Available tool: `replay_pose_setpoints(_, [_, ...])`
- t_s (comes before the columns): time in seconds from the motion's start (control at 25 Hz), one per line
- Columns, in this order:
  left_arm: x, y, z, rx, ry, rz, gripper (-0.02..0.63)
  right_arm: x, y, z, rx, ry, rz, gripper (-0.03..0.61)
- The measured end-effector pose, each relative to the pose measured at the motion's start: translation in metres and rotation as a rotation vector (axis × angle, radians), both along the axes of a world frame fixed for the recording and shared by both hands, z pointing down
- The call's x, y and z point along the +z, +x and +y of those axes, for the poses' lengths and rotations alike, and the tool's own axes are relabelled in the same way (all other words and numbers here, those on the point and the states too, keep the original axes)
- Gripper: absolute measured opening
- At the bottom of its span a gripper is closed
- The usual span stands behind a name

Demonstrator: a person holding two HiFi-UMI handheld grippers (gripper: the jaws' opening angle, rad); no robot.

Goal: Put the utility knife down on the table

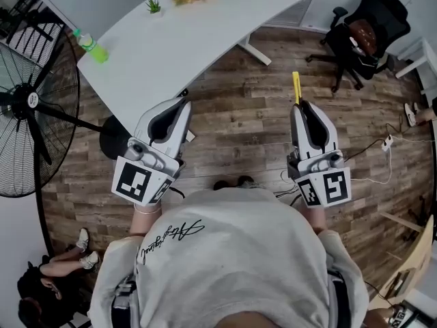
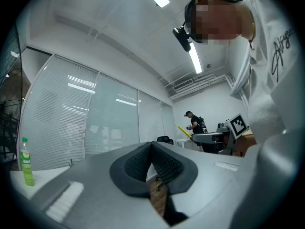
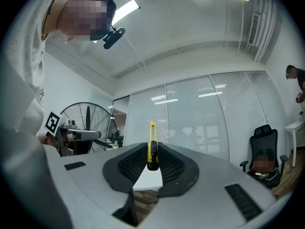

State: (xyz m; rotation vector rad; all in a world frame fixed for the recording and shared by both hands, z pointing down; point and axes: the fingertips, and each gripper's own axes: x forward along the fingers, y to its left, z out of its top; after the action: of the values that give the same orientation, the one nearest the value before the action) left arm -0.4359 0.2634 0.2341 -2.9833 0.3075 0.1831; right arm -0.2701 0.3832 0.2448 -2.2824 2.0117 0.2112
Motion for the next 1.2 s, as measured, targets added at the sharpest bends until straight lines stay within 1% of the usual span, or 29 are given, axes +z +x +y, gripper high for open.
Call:
replay_pose_setpoints(0.28, [0.008, -0.035, -0.022, -0.026, -0.019, -0.005, -0.002, 0.0, -0.029, -0.021, -0.012, 0.008, -0.01, 0.067])
replay_pose_setpoints(0.44, [0.01, -0.041, -0.034, -0.037, -0.025, -0.005, -0.003, 0.001, -0.035, -0.031, -0.019, 0.003, -0.011, 0.067])
replay_pose_setpoints(0.56, [0.009, -0.038, -0.04, -0.033, -0.023, 0.001, -0.002, 0.0, -0.032, -0.036, -0.011, 0.008, -0.012, 0.067])
replay_pose_setpoints(0.72, [0.007, -0.025, -0.046, -0.021, -0.013, 0.006, -0.002, 0.003, -0.022, -0.04, -0.004, 0.008, -0.014, 0.067])
replay_pose_setpoints(0.88, [0.01, -0.005, -0.056, -0.019, -0.014, 0.011, -0.002, 0.009, -0.002, -0.047, 0.005, 0.0, -0.019, 0.067])
replay_pose_setpoints(1.08, [0.012, 0.03, -0.071, -0.017, -0.007, 0.006, -0.002, 0.01, 0.033, -0.062, 0.003, 0.004, -0.011, 0.067])
replay_pose_setpoints(1.2, [0.01, 0.053, -0.083, -0.021, 0.001, 0.015, -0.002, 0.011, 0.056, -0.075, -0.004, 0.003, -0.007, 0.067])
